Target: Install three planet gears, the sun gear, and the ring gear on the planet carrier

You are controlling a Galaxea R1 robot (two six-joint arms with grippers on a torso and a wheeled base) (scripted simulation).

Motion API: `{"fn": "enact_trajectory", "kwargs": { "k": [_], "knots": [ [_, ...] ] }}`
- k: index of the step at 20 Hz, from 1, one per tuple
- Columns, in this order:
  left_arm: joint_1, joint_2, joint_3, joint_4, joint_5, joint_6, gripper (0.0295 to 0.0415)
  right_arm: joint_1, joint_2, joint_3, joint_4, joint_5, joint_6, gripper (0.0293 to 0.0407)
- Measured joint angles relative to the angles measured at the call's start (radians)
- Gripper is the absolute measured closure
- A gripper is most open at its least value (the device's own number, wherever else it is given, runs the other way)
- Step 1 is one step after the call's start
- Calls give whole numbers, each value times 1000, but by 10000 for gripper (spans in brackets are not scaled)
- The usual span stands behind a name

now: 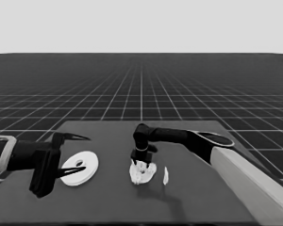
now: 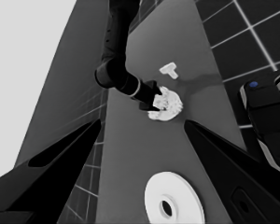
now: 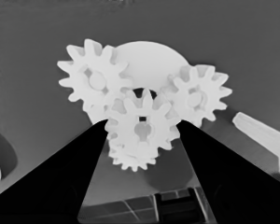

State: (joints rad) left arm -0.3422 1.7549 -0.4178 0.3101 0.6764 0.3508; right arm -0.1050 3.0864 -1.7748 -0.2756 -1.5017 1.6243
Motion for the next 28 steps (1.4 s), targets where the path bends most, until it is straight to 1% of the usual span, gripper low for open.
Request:
{"fn": "enact_trajectory", "kwargs": {
  "k": [28],
  "knots": [
    [0,0,0,0,0,0,326,-1,-1,0,0,0,293,390]
  ]
}}
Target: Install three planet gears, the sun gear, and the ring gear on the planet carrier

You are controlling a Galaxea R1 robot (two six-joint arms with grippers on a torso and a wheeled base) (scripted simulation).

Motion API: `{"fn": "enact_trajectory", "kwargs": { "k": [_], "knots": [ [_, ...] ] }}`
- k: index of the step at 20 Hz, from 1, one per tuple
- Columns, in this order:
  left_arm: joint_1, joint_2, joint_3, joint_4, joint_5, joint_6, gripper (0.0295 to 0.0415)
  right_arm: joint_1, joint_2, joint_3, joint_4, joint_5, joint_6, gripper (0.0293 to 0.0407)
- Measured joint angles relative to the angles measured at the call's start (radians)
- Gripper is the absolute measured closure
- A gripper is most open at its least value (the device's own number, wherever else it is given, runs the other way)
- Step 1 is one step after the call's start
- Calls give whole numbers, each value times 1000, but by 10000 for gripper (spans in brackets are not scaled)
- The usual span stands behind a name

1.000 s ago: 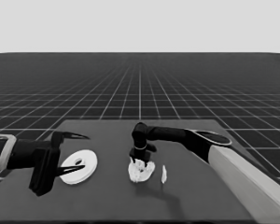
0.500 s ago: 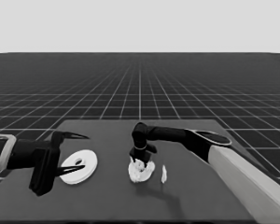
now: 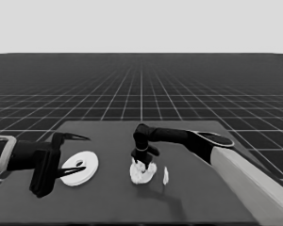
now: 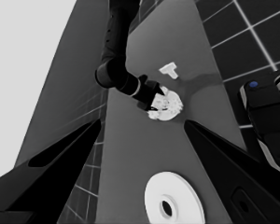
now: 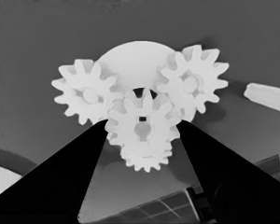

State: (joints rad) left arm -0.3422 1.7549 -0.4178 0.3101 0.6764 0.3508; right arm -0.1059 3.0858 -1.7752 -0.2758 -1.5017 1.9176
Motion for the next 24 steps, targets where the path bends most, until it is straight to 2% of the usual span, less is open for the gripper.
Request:
{"fn": "enact_trajectory", "kwargs": {
  "k": [24],
  "knots": [
    [0,0,0,0,0,0,326,-2,0,0,0,0,251,390]
  ]
}}
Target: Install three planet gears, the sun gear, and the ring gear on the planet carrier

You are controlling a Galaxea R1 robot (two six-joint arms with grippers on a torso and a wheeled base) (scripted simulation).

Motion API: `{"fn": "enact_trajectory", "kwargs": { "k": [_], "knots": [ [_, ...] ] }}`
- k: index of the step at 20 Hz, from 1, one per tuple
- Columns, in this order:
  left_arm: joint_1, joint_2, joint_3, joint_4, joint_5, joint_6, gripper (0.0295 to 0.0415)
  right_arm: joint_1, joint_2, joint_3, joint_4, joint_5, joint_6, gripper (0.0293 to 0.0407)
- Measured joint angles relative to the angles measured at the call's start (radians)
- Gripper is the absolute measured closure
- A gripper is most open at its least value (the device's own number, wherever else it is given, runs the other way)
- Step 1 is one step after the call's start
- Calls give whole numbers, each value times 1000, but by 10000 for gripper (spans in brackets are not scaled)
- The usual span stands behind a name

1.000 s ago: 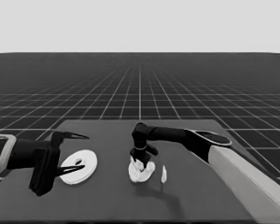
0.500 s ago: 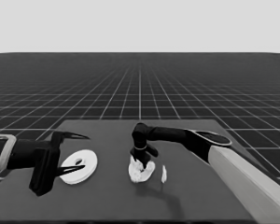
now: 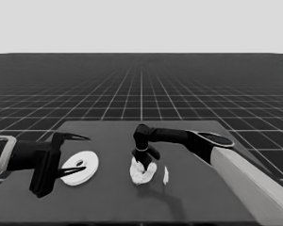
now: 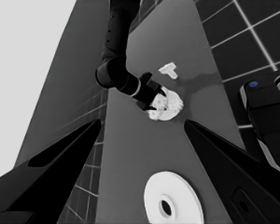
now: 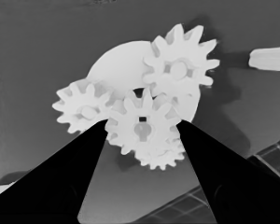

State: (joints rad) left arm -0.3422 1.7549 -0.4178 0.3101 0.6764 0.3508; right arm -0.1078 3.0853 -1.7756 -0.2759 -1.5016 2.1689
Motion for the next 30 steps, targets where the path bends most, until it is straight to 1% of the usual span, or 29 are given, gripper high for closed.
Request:
{"fn": "enact_trajectory", "kwargs": {
  "k": [18,20,21,23,28,29,30],
  "knots": [
    [0,0,0,0,0,0,326,0,0,0,0,0,188,390],
    [0,0,0,0,0,0,326,0,0,0,0,0,198,330],
    [0,0,0,0,0,0,326,0,0,0,0,0,201,320],
    [0,0,0,0,0,0,326,0,0,0,0,0,203,316],
    [0,0,0,0,0,0,326,0,0,0,0,0,203,315],
    [0,0,0,0,0,0,326,49,-9,39,43,-26,-189,307],
    [0,0,0,0,0,0,326,87,-12,57,70,-36,-437,309]
  ]
}}
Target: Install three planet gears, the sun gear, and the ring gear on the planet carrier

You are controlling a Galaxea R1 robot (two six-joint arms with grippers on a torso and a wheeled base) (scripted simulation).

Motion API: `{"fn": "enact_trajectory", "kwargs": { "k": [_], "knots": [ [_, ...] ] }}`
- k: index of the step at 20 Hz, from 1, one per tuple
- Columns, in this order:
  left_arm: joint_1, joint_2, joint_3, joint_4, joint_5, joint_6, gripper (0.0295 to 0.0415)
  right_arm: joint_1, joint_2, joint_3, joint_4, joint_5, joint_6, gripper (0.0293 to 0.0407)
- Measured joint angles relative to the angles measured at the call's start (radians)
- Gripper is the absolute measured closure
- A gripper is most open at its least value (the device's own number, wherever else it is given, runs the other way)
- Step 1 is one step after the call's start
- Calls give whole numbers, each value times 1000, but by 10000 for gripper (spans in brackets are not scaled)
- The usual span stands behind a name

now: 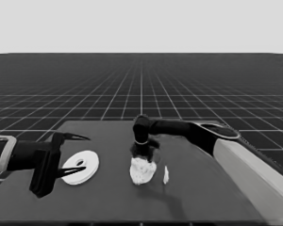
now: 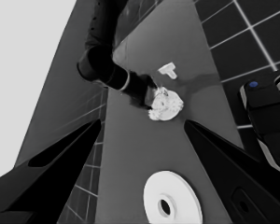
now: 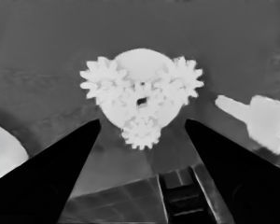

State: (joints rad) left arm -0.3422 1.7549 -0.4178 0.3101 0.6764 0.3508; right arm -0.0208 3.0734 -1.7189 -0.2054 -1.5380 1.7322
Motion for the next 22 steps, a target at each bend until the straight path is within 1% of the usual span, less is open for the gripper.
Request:
{"fn": "enact_trajectory", "kwargs": {
  "k": [1,3,8,9,10,11,12,13,15,18,19,20,21,22],
  "knots": [
    [0,0,0,0,0,0,326,22,-2,8,17,-3,-148,312],
    [0,0,0,0,0,0,326,41,-3,14,35,-3,-287,315],
    [0,0,0,0,0,0,326,50,-5,16,45,-2,-357,315],
    [0,0,0,0,0,0,326,-75,-281,472,-173,146,-775,295],
    [0,0,0,0,0,0,326,-193,-704,825,-304,233,-1039,305],
    [0,0,0,0,0,0,326,-256,-968,1031,-382,283,-1194,311],
    [0,0,0,0,0,0,326,-291,-1116,1155,-427,314,-1286,314],
    [0,0,0,0,0,0,326,-310,-1200,1229,-454,332,-1339,315],
    [0,0,0,0,0,0,326,-326,-1276,1297,-479,349,-1390,315],
    [0,0,0,0,0,0,326,-333,-1307,1325,-490,356,-1411,315],
    [184,32,-141,343,339,-485,308,-333,-1310,1328,-491,357,-1413,315],
    [229,181,-339,244,642,-890,300,-333,-1312,1330,-491,357,-1414,315],
    [240,302,-552,63,739,-1050,310,-334,-1313,1331,-492,357,-1415,315],
    [250,376,-723,-59,768,-1110,318,-334,-1313,1331,-492,358,-1416,315]
  ]
}}
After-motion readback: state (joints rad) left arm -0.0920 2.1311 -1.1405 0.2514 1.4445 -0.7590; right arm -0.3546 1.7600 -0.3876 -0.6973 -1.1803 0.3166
